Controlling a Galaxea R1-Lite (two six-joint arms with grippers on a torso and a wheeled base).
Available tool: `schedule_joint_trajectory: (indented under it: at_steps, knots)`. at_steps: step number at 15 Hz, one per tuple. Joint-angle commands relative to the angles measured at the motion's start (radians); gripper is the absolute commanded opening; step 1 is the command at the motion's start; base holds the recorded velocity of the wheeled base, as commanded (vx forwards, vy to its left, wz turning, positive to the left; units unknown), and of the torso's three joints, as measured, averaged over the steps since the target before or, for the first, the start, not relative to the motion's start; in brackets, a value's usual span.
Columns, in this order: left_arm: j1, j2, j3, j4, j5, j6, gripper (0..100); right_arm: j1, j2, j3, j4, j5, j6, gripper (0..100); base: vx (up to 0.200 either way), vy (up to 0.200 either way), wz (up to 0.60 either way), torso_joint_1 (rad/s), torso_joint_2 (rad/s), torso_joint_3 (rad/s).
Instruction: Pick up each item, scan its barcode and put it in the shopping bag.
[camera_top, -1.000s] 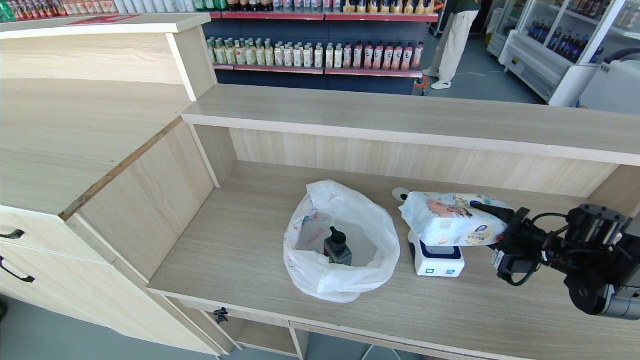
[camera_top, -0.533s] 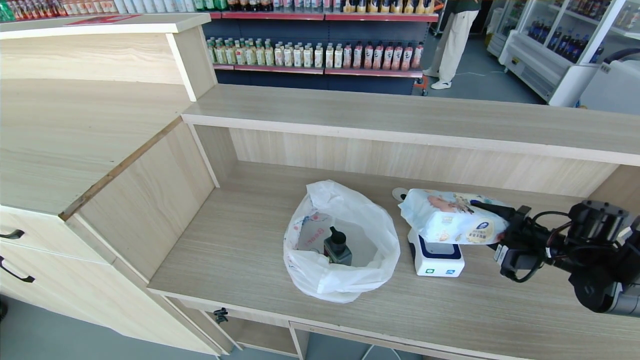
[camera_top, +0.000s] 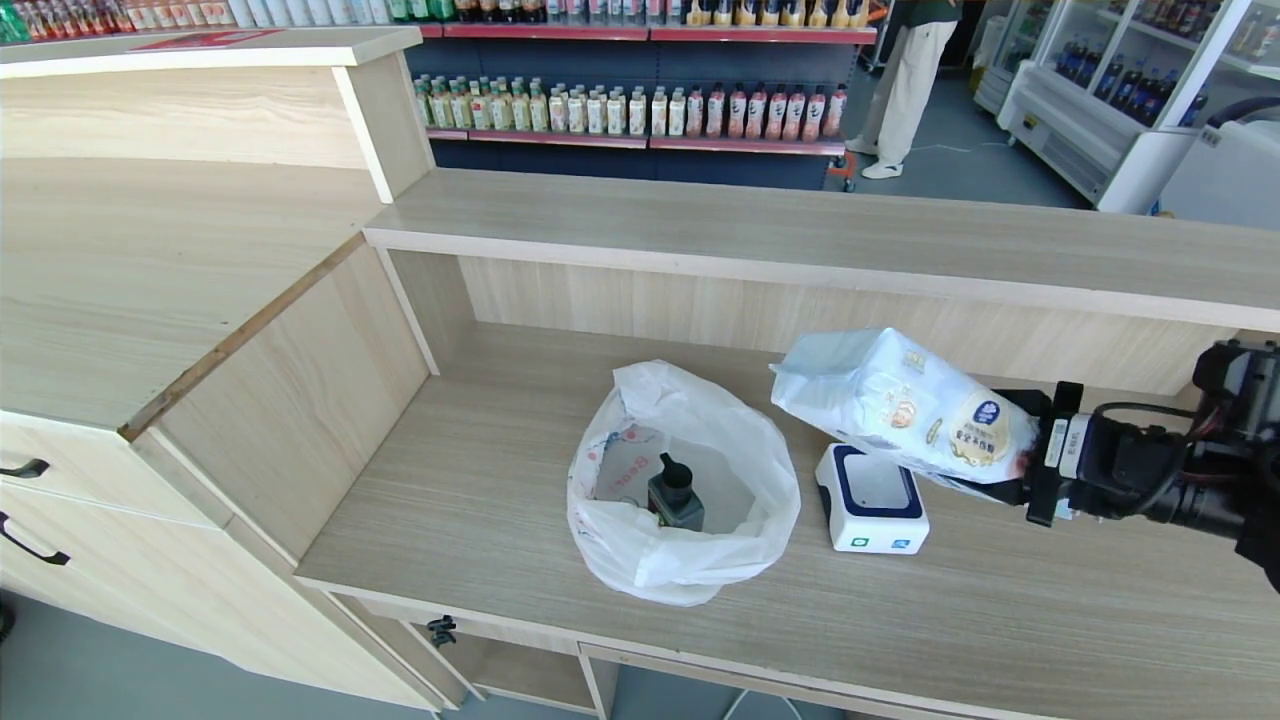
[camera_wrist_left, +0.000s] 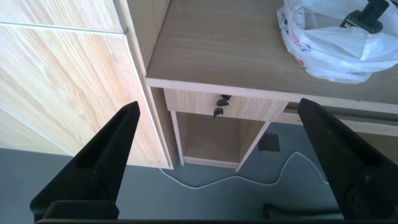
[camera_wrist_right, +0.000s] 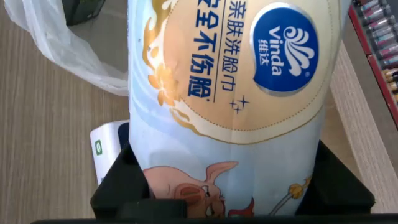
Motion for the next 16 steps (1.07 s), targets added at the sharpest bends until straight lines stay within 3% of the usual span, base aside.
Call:
schedule_joint_trajectory:
  at_steps: [1,3,5,7,8,11,14,16]
  knots:
    - [0.0,0.0,0.0,0.0,0.0,0.0,100,0.157,-0.271,0.004,0.092,-0.055,0.29,0,0.0,0.0,0.0,0.0,0.0,0.0]
    - [0.0,0.0,0.0,0.0,0.0,0.0,100,0.269,-0.352,-0.005,0.095,-0.242,0.531,0,0.0,0.0,0.0,0.0,0.0,0.0]
    - [0.0,0.0,0.0,0.0,0.0,0.0,100,0.422,-0.424,-0.049,0.152,-0.547,0.746,0,0.0,0.0,0.0,0.0,0.0,0.0]
    - [0.0,0.001,0.0,0.0,0.0,0.0,100,0.507,-0.49,-0.111,0.325,-0.717,0.815,0,0.0,0.0,0.0,0.0,0.0,0.0]
    - [0.0,0.0,0.0,0.0,0.0,0.0,100,0.527,-0.532,-0.174,0.476,-0.773,0.892,0,0.0,0.0,0.0,0.0,0.0,0.0]
    - [0.0,0.0,0.0,0.0,0.0,0.0,100,0.505,-0.622,-0.309,0.816,-0.849,1.07,0,0.0,0.0,0.0,0.0,0.0,0.0]
    - [0.0,0.001,0.0,0.0,0.0,0.0,100,0.425,-0.684,-0.37,0.918,-0.868,1.088,0,0.0,0.0,0.0,0.0,0.0,0.0]
    - [0.0,0.0,0.0,0.0,0.0,0.0,100,0.41,-0.671,-0.462,1.027,-1.0,1.132,0,0.0,0.0,0.0,0.0,0.0,0.0]
